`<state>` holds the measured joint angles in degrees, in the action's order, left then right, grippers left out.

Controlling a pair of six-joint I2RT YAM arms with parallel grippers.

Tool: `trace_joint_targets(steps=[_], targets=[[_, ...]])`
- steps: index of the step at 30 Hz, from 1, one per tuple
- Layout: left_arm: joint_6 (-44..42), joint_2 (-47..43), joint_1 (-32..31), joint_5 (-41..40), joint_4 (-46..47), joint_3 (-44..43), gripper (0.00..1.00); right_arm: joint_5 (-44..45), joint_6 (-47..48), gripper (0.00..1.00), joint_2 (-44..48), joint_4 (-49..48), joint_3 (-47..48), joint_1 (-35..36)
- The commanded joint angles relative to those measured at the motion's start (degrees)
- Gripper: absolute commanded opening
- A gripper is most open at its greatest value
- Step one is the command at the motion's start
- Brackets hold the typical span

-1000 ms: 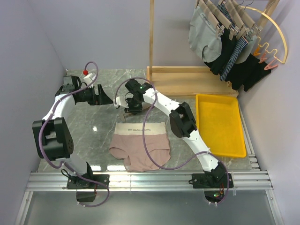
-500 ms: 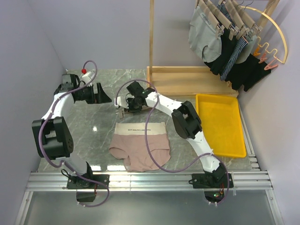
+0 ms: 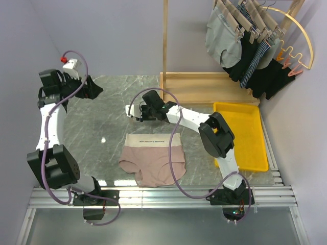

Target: Clip the underwear to the hanger

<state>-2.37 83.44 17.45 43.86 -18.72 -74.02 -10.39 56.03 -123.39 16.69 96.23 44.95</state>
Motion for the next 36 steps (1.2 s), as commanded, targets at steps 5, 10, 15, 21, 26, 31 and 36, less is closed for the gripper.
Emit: trace_joint_targets(steps=[5, 10, 15, 21, 26, 31, 36], targets=[[-20.9, 6.8, -1.3, 11.1, -23.2, -13.7, 0.99, 4.0, 1.0, 0.0, 9.3, -13.4, -5.2, 2.2], [-33.0, 10.9, -4.5, 15.1, -39.8, -16.9, 0.98, 4.3, 4.9, 0.0, 13.1, -18.5, -12.0, 3.8], [-36.8, 15.3, -8.1, 16.1, -47.4, -18.2, 0.89, 3.9, 9.6, 0.0, 16.7, -21.5, -17.1, 5.1], [-28.9, 14.1, -12.4, 13.6, -41.2, -10.6, 0.82, 3.4, 11.5, 0.0, 18.5, -23.7, -20.8, 6.0], [-26.3, 14.6, -14.5, 12.1, -39.8, -7.8, 0.81, 2.6, 11.0, 0.0, 19.2, -23.8, -20.9, 6.6], [-24.4, 14.6, -15.1, 10.9, -38.1, -7.0, 0.76, 1.9, 11.6, 0.0, 19.5, -23.5, -21.3, 7.0], [-25.5, 14.9, -15.1, 11.3, -39.1, -7.4, 0.6, 1.3, 11.8, 0.0, 19.5, -22.8, -21.2, 7.1]])
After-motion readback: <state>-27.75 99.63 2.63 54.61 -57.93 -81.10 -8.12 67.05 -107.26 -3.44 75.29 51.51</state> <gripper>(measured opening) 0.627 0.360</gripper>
